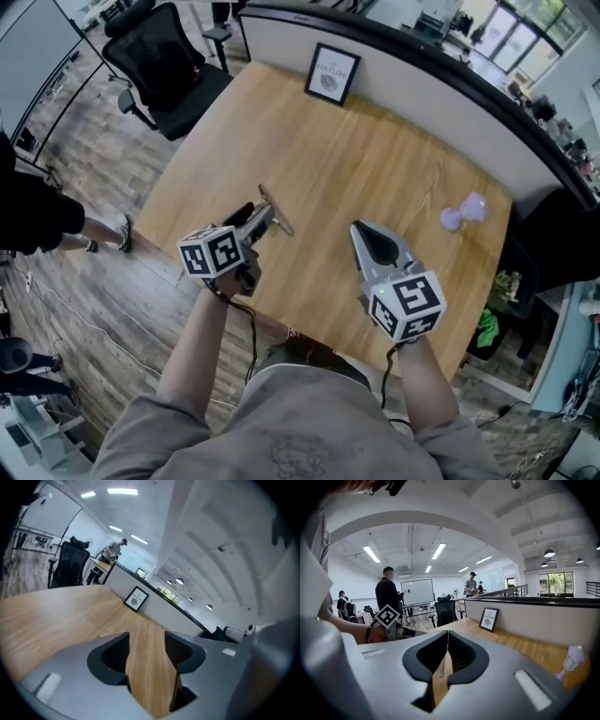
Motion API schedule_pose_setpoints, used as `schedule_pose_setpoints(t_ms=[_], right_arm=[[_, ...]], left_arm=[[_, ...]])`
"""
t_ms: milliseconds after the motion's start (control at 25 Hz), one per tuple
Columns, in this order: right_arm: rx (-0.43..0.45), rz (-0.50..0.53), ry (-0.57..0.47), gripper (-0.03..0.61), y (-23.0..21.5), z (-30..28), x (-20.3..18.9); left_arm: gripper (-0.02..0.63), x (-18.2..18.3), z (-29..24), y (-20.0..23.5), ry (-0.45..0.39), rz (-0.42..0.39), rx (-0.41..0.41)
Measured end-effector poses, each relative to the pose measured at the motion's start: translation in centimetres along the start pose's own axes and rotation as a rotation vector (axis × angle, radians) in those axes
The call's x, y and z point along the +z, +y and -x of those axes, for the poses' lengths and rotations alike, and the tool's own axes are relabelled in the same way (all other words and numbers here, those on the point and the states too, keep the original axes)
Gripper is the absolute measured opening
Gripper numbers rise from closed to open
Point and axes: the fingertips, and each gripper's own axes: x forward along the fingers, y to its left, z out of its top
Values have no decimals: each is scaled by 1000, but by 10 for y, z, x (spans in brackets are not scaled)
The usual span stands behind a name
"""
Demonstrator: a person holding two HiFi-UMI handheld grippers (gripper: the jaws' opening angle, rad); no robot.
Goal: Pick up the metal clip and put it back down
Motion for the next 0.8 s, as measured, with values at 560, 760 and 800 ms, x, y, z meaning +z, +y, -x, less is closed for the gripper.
schedule_pose_setpoints(t_ms=[560,760,800], right_arm=[[-99,32,-185,12,-5,101,54],[-134,9,-206,12,-9,129,51],[-145,6,-210,12,-10,135,50]], left_arm=[[99,29,54,-161,-119,-492,-190],[63,35,74,-200,-169,-501,-236],[58,36,77,-208,-182,-527,-242]])
